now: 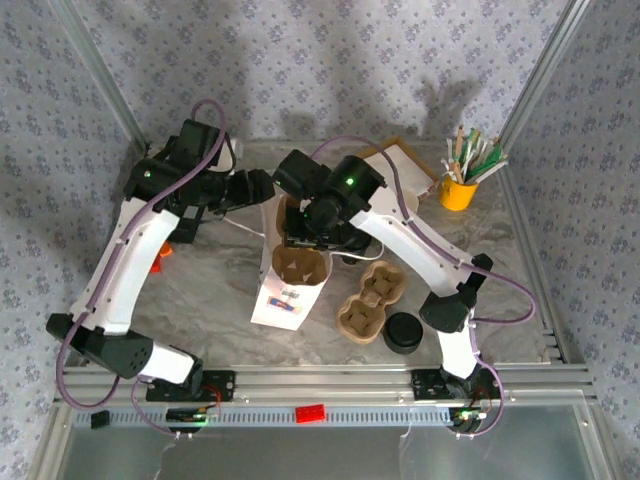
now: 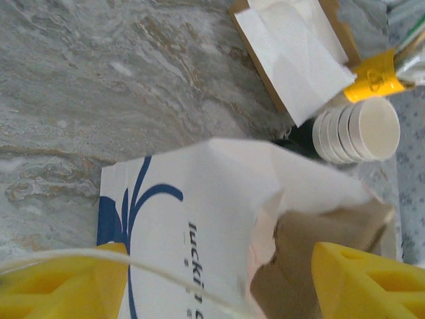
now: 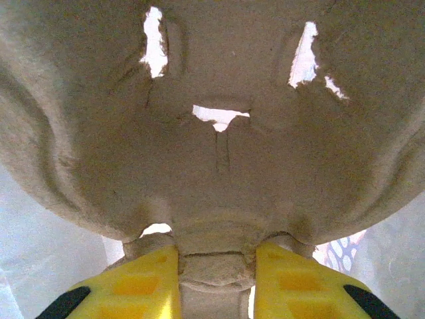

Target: Pack the takeout coffee

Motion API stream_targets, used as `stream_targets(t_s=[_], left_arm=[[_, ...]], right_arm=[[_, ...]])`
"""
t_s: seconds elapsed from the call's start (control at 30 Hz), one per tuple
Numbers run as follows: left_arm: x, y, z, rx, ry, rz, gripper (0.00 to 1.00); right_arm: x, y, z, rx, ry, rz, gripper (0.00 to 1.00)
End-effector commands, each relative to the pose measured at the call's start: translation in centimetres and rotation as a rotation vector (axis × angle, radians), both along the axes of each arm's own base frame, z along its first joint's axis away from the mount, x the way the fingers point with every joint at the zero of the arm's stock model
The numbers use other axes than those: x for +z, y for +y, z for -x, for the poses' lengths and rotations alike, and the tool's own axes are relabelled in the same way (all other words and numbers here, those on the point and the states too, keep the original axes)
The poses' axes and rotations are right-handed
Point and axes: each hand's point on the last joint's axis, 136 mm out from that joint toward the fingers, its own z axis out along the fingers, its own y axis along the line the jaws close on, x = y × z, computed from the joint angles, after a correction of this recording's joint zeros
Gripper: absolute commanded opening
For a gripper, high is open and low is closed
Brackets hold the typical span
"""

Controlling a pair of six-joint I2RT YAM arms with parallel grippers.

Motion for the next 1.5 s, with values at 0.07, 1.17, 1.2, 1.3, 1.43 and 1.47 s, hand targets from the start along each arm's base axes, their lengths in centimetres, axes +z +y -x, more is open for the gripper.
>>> stream_targets(t_s=[0.07, 1.17, 1.2, 1.3, 1.43, 1.47], left_arm=[[0.5, -0.8, 1.7, -0.140, 0.024, -0.004, 0.73], [-2.3, -0.2, -2.9, -0.056, 0.000, -0.253, 0.72], [-2.1, -0.2, -2.9, -0.058, -0.006, -0.254, 0.71], [-1.4, 0.0, -2.5, -0.069, -0.016, -0.248, 0.71], [-0.7, -0.4, -0.9, -0.131, 0.008, -0.214, 0.71], [-0.8, -0.3, -0.6, -0.139, 0.017, -0.219, 0.71]], right_arm=[[0.3, -1.0, 0.9, 0.016, 0.019, 0.016, 0.27], [-0.3, -0.8, 1.4, 0.013, 0.024, 0.035, 0.26], [-0.2, -0.9, 1.4, 0.013, 0.026, 0.035, 0.26], [-0.1, -1.0, 1.3, 0.008, 0.025, 0.033, 0.26], [0.0, -1.4, 1.0, -0.004, 0.022, 0.036, 0.26], [0.0, -1.5, 0.9, -0.006, 0.020, 0.035, 0.26]])
